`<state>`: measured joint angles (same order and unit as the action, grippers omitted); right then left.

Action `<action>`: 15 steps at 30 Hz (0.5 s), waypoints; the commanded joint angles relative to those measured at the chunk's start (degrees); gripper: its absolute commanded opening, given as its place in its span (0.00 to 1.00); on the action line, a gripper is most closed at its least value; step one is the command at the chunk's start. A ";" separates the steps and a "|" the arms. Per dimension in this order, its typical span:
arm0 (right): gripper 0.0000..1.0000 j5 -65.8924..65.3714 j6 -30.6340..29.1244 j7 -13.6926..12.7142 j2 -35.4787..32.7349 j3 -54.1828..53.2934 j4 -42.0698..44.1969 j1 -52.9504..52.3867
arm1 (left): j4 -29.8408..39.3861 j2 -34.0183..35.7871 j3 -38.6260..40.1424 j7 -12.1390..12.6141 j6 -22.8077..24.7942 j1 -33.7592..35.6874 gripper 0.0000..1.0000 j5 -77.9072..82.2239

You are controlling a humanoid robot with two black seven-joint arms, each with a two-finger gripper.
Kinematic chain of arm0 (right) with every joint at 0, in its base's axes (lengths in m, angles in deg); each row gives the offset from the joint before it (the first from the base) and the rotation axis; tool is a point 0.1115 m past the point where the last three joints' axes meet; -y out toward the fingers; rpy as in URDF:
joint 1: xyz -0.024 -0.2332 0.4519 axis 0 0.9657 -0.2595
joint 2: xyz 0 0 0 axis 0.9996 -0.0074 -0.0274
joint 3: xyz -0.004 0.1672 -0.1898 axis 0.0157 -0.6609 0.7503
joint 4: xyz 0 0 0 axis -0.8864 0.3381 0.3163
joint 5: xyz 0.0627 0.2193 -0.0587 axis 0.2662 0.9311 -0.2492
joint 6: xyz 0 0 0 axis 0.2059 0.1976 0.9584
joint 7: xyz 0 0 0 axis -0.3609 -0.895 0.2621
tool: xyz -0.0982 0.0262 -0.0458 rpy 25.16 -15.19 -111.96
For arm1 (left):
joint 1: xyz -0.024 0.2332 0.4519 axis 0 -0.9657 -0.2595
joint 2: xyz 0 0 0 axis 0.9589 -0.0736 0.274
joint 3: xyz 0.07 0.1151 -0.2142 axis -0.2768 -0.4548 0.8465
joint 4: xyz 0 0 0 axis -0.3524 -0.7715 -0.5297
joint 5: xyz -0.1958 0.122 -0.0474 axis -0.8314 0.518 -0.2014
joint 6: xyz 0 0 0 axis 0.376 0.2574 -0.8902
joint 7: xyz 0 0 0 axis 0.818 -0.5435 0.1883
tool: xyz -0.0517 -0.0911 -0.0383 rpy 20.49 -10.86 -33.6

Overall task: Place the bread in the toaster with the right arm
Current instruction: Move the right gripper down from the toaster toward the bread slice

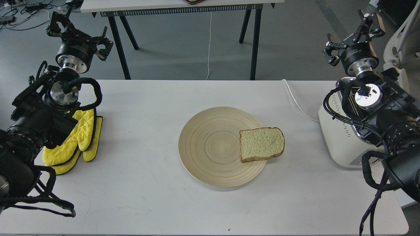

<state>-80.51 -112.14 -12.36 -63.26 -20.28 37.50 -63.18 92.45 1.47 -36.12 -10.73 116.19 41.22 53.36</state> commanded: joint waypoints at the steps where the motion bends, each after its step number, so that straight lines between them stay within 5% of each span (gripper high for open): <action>1: 1.00 -0.09 -0.01 -0.02 0.18 0.61 -0.02 -0.32 | -0.01 -0.09 -0.09 0.03 0.00 -0.05 1.00 0.00; 15: 1.00 -0.18 -0.01 -0.72 0.27 12.46 0.16 -2.70 | -0.10 1.14 0.79 -1.99 0.00 0.13 1.00 -0.08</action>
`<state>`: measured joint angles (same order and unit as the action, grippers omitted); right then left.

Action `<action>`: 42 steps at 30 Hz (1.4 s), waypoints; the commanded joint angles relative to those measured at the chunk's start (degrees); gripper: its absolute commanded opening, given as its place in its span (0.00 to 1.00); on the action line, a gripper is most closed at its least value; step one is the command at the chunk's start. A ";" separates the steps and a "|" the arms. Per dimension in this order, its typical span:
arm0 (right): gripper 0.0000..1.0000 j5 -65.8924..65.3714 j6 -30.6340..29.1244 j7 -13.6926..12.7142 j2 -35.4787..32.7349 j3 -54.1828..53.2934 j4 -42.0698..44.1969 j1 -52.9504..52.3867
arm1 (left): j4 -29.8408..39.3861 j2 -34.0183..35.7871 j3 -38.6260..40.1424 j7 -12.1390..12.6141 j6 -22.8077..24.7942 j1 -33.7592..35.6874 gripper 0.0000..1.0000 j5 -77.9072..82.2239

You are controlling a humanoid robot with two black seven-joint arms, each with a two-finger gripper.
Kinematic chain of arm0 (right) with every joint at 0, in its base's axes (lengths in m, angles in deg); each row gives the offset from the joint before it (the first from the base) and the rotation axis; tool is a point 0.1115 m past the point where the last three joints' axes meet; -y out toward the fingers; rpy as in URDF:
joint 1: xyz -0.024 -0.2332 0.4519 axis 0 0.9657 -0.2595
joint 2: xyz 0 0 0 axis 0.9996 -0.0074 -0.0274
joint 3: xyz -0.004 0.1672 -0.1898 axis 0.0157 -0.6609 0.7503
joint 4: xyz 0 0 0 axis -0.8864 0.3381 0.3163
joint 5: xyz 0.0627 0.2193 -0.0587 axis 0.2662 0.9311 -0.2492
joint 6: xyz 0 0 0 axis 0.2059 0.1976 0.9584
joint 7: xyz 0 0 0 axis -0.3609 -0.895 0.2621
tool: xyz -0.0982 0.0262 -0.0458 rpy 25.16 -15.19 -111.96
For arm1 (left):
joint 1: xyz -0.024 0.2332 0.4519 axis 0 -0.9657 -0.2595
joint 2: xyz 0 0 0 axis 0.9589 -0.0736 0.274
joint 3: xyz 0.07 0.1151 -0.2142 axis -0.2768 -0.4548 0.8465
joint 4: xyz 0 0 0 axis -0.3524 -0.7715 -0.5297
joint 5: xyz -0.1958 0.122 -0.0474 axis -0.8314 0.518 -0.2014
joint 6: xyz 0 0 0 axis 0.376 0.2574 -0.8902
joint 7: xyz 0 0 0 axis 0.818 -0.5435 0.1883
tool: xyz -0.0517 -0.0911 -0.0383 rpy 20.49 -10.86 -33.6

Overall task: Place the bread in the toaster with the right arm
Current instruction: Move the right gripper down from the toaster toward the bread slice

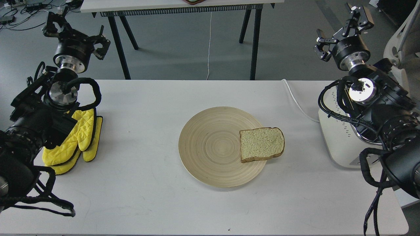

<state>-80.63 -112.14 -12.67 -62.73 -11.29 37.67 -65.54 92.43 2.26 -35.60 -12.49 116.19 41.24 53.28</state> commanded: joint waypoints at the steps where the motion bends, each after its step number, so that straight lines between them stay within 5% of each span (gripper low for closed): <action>1: 1.00 -0.06 0.00 -0.93 -0.62 4.62 -0.09 -0.42 | -0.08 0.70 0.28 -0.23 0.00 0.11 1.00 -0.10; 13: 1.00 0.03 0.00 -2.60 -13.79 5.77 -14.66 4.31 | 0.00 0.53 0.72 -0.23 0.00 -0.15 1.00 -0.01; 24: 1.00 -1.02 0.05 -2.16 -34.35 5.33 -63.33 22.25 | -0.08 0.35 0.45 -0.06 0.00 -0.68 1.00 0.17; 29: 0.99 -8.47 19.18 -2.25 -38.94 7.52 -78.21 27.17 | 0.00 0.26 0.45 0.03 0.00 -0.68 1.00 0.17; 33: 0.99 -18.41 31.05 -2.42 -38.41 10.51 -82.09 30.77 | 0.00 0.26 0.45 0.03 0.00 -0.68 1.00 0.17; 42: 0.95 -24.05 45.48 -2.69 -34.02 20.79 -81.31 31.13 | 0.00 0.26 0.45 0.12 0.00 -0.68 1.00 0.25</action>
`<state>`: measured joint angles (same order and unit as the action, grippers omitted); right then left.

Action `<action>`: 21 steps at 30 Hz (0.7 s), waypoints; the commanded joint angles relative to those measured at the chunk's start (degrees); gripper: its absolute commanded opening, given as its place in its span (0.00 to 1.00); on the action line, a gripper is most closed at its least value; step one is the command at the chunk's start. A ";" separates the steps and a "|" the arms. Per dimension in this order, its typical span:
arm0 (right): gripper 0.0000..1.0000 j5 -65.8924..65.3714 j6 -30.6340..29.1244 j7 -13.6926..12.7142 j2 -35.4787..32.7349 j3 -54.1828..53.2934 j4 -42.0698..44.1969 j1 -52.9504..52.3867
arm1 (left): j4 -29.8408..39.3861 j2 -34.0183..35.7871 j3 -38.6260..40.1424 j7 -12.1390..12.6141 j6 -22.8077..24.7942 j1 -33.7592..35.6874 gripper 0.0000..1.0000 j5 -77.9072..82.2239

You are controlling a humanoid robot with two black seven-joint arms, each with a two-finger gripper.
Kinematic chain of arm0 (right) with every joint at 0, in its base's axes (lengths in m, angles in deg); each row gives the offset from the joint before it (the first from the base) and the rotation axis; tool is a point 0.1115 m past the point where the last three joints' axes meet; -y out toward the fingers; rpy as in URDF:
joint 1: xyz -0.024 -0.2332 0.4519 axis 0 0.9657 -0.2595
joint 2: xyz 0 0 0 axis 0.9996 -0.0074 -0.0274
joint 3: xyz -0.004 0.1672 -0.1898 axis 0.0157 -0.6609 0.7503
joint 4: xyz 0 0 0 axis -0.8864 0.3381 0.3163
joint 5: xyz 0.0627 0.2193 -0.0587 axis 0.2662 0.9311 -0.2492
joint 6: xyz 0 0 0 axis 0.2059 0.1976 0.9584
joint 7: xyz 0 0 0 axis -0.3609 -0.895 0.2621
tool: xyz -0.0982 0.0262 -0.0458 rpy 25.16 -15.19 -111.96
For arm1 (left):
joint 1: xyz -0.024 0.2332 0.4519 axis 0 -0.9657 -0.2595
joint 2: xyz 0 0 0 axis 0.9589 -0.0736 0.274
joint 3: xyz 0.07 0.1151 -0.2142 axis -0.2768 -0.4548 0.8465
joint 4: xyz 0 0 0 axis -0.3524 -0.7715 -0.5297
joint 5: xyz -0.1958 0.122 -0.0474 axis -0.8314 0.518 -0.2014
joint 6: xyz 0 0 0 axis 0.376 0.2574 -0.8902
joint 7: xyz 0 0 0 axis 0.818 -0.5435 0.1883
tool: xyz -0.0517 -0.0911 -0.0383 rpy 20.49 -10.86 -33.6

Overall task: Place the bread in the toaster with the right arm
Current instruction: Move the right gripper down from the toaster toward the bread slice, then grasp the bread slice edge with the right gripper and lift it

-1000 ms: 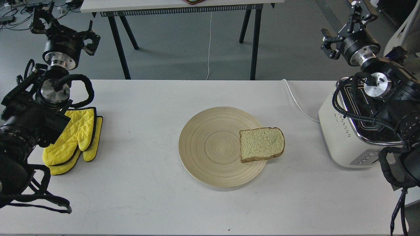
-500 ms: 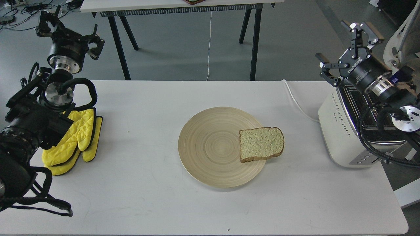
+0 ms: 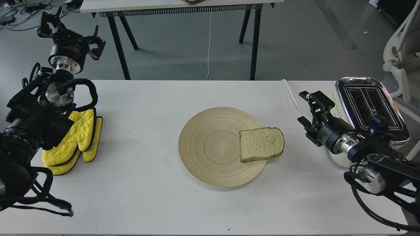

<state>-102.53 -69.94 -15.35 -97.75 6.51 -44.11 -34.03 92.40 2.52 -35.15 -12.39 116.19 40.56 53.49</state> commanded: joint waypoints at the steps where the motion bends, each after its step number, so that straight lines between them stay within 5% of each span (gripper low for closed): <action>1: 0.95 -2.67 3.98 -0.10 1.79 3.78 0.56 -0.38 | 0.04 0.01 0.00 0.01 0.00 0.00 1.00 0.04; 7: 0.90 -3.03 9.34 -0.10 6.28 7.91 3.63 -0.56 | 0.04 -0.08 0.00 0.01 0.00 0.00 1.00 0.04; 16: 0.86 -2.94 9.79 -0.10 8.83 9.50 9.16 -0.47 | 0.04 -0.08 -0.35 0.01 0.00 0.00 1.00 0.04; 21: 0.71 -3.20 9.00 -0.01 11.90 9.76 11.37 -0.38 | 0.04 -0.08 -1.49 -0.08 0.00 0.09 1.00 -0.04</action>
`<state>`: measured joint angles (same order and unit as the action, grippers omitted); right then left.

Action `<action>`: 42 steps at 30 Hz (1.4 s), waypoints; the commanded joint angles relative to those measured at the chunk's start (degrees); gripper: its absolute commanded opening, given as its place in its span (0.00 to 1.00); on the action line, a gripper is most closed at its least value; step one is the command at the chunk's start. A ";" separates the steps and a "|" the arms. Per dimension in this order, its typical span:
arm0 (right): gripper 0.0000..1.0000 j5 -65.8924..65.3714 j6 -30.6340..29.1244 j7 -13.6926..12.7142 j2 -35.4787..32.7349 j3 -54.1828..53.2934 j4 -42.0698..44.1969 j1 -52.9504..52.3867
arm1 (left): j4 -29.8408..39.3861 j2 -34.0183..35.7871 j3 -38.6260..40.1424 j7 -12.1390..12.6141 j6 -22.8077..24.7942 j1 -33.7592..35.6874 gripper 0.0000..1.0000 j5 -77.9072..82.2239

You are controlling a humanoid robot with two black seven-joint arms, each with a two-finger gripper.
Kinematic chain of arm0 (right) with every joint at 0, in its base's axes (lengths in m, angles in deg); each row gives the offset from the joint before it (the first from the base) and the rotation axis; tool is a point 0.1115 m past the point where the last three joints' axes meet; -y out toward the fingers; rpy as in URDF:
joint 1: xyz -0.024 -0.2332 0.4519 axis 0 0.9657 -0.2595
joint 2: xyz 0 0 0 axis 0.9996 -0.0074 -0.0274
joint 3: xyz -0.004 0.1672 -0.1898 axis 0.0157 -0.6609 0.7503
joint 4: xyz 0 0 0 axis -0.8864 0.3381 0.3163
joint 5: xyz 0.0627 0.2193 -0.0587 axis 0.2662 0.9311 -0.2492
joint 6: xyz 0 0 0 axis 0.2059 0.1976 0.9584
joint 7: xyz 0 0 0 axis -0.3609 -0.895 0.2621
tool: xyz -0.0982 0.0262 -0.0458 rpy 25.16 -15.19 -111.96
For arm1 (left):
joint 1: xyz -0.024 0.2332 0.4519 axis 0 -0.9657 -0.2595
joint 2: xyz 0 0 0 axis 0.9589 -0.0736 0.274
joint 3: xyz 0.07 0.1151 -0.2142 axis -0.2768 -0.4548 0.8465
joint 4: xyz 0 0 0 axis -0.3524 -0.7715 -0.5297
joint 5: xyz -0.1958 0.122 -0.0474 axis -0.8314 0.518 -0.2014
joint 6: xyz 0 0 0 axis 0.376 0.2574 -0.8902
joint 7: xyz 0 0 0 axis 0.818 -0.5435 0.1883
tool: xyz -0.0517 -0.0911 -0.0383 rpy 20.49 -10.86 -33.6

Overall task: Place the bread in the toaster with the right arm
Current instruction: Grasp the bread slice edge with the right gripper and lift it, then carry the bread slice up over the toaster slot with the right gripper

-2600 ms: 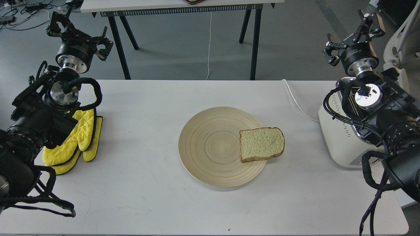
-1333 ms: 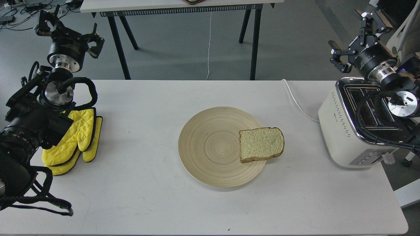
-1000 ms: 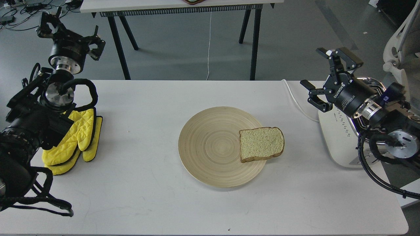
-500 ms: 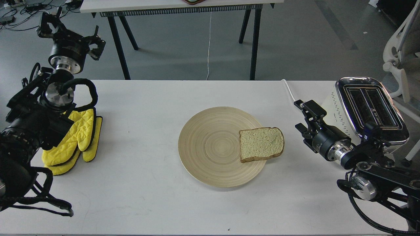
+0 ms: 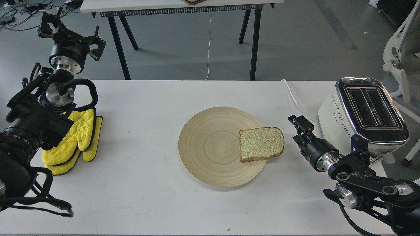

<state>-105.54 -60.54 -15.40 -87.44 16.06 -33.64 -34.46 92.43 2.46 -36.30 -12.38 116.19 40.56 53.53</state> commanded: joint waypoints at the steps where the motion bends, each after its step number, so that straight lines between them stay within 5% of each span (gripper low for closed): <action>1: 0.69 -0.63 -0.40 0.04 2.03 0.75 0.90 -0.03 | 0.00 -0.03 -0.35 -0.18 0.00 0.09 1.00 -0.09; 9: 0.52 -6.08 -0.40 -0.05 4.14 3.83 2.66 -0.21 | 0.00 -0.03 -0.35 -0.09 0.00 0.09 1.00 -0.09; 21: 0.01 -6.09 -0.40 -0.84 4.05 3.83 1.61 -1.70 | -0.08 -0.03 -0.35 -0.18 0.00 0.09 1.00 -0.09; 26: 0.00 -6.17 -0.40 -0.67 0.99 3.65 -2.08 -2.76 | 0.00 -0.03 -0.35 -0.18 0.00 0.09 1.00 -0.09; 42: 0.00 -14.59 -0.23 -1.36 -28.18 3.39 -17.90 -15.50 | 0.00 -0.55 -0.35 -0.18 0.00 0.18 1.00 -0.09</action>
<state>-115.50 -60.67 -16.20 -110.41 19.43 -50.15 -48.42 92.44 2.23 -36.64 -12.56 116.19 40.65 53.45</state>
